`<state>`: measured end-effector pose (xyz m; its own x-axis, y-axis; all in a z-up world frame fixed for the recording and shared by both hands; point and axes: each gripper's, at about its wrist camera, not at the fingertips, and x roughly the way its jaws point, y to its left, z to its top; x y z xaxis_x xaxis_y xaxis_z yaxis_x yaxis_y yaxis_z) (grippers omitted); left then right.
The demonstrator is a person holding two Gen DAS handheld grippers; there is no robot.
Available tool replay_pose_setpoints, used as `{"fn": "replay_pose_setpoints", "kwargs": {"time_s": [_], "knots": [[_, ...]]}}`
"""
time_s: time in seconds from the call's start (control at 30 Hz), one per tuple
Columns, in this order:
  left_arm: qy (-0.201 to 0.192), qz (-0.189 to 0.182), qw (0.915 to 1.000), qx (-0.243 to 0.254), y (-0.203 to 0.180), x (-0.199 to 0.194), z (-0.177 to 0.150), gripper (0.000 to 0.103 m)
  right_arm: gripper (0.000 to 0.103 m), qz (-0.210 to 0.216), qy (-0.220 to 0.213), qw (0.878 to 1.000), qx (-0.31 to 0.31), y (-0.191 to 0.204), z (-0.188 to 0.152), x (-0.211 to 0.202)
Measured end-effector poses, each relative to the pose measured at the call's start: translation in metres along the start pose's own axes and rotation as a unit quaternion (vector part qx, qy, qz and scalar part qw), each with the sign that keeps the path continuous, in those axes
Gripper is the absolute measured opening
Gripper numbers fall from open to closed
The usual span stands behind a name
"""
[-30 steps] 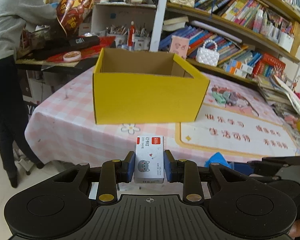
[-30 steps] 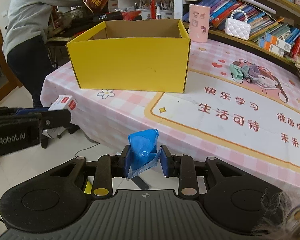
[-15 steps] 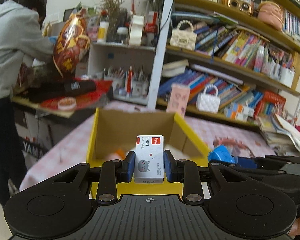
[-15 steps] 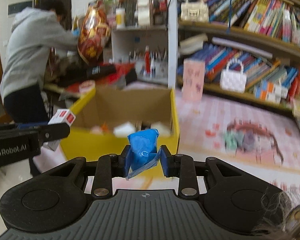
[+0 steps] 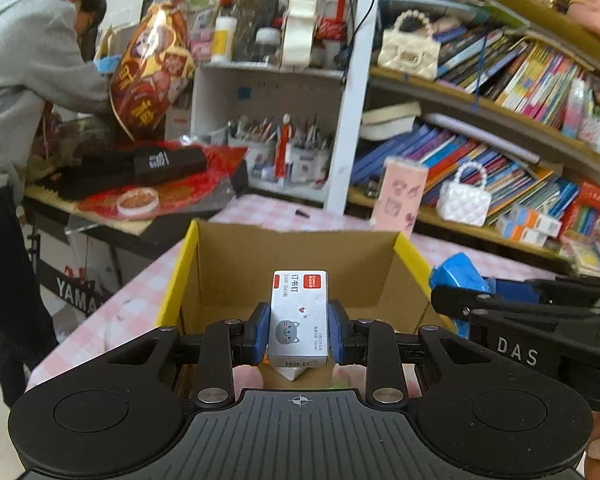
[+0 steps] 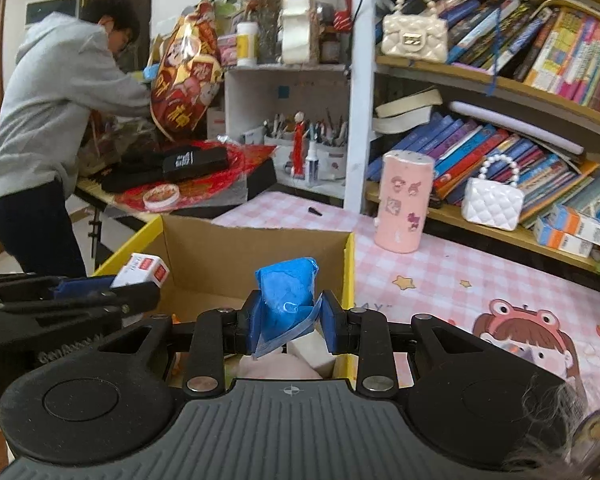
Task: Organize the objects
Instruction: 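Carry the white box and blue piece over the yellow box with both tools, then open the left tool to drop the white box while the right tool releases the blue piece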
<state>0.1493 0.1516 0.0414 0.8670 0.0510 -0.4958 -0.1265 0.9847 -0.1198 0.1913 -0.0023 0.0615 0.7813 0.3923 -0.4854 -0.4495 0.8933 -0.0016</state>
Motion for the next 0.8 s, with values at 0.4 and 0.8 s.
{"fn": "replay_pose_setpoints", "kwargs": {"time_s": [0.4,0.8], "knots": [[0.067,0.038,0.9970,0.007,-0.005,0.039,-0.019,0.029,0.028,0.049,0.079,0.995,-0.034,-0.003,0.000,0.072],[0.072,0.055,0.9958,0.015,-0.010,0.047,-0.021,0.033,0.029,0.066,0.098,0.991,-0.064,-0.003,-0.002,0.089]]}}
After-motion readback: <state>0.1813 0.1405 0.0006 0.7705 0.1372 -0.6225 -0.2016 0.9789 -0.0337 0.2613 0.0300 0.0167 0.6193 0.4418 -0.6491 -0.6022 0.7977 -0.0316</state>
